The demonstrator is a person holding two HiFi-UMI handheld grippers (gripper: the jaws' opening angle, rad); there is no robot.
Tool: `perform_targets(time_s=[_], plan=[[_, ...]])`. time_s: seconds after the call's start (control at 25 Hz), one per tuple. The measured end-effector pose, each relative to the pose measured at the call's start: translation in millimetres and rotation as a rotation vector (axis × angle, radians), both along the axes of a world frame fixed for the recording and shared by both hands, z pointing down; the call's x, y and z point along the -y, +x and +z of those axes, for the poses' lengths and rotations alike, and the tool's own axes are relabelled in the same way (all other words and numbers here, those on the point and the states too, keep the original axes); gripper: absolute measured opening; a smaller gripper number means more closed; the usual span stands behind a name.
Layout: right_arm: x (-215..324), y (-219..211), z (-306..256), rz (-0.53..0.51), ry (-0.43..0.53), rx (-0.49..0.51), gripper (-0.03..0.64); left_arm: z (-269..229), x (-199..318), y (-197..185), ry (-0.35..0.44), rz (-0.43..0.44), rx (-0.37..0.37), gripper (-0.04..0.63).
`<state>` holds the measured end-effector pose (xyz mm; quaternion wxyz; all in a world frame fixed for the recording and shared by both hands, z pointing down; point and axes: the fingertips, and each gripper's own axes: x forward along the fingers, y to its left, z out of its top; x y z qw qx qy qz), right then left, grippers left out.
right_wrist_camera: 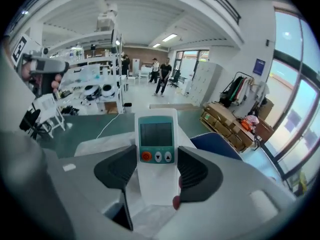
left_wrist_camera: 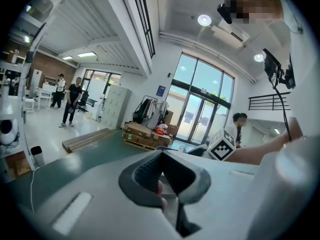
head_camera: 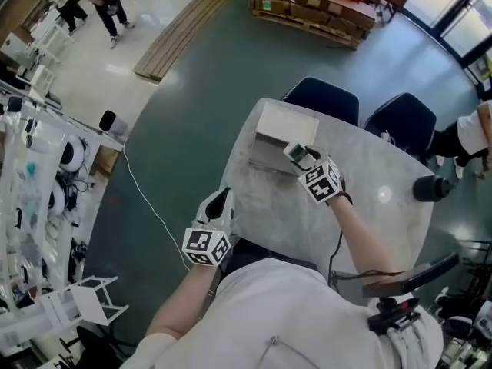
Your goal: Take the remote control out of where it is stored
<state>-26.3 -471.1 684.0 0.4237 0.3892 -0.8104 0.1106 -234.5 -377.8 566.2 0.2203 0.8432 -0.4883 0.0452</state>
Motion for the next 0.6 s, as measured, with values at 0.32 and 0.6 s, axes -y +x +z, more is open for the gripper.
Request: perform_targets(time_s=[0.32,0.6], plan=[[-45,55,-71,0.262,0.152,0.227,0.285,-35,32,93,0.097,0.214,-0.012,0.000],[-73,96,-125,0.435,0.280,0.413,0.285,-48,39,162,0.122,0.329,-0.028,0.000]])
